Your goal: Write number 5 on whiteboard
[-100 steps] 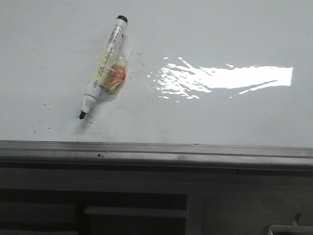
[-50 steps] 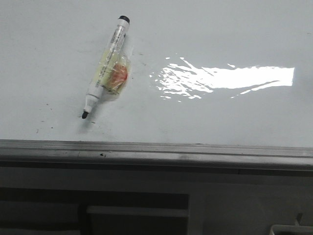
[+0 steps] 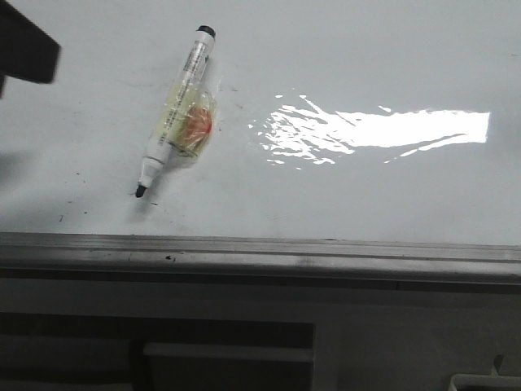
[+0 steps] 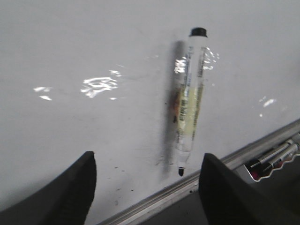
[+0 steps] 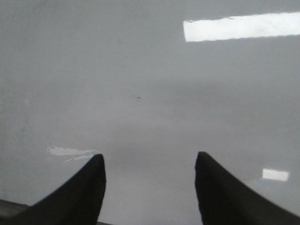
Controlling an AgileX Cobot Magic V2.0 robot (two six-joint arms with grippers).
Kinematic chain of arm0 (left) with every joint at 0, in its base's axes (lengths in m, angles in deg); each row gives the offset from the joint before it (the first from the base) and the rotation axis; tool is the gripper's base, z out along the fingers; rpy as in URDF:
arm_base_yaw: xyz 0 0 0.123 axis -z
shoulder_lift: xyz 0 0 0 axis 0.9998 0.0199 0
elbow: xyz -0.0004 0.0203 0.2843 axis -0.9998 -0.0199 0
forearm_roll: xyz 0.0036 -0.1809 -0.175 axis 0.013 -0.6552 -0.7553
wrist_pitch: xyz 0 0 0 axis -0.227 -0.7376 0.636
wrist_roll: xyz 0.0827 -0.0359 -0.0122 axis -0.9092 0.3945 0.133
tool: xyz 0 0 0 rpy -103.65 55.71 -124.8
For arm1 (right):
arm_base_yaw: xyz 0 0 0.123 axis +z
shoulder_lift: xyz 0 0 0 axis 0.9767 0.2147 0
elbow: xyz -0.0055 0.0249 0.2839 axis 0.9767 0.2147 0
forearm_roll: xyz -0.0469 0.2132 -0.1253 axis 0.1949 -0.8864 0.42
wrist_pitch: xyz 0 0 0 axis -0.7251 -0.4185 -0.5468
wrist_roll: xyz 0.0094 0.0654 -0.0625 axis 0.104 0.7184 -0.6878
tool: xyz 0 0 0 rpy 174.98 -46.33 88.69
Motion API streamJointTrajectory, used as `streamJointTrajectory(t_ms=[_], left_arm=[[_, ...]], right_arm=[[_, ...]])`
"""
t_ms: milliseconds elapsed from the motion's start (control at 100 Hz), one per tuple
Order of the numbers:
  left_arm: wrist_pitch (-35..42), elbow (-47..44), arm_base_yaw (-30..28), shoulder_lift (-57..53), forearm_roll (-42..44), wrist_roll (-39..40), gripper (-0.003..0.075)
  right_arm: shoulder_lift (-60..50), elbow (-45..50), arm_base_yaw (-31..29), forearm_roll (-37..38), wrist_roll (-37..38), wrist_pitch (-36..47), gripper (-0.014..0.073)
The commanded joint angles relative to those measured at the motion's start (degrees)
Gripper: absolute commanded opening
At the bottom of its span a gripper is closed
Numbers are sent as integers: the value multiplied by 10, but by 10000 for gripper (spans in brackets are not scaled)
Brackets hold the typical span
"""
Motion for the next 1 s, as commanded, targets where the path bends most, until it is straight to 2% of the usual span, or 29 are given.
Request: streamJointTrajectory(t_ms=[0,230,400,540,710,930,990], left_arm=[[54,29,47,36,-24,-7,438],[138,43,135,117,-24,-7,438],[176,43,151,155,-24,-7,423],[195,43,151,171,-23,-7,262],[212,43,151,184,-12,-7,-22],[207,45,155,180,-9,-8,-20],[196,51,167,165,21,-35,-20]], right_arm=[[10,-20,3,-3,-9,37,386],[10,-20,3,-3,-9,36,386],[10,-20,3,-4,-9,36,386],[10,-24,3,-6,-9,37,386],[10,-26,13,-25,-9,52,386],[10,-37,38,-32,-58,45,386],[11,-49,44,-44,-78,35,386]])
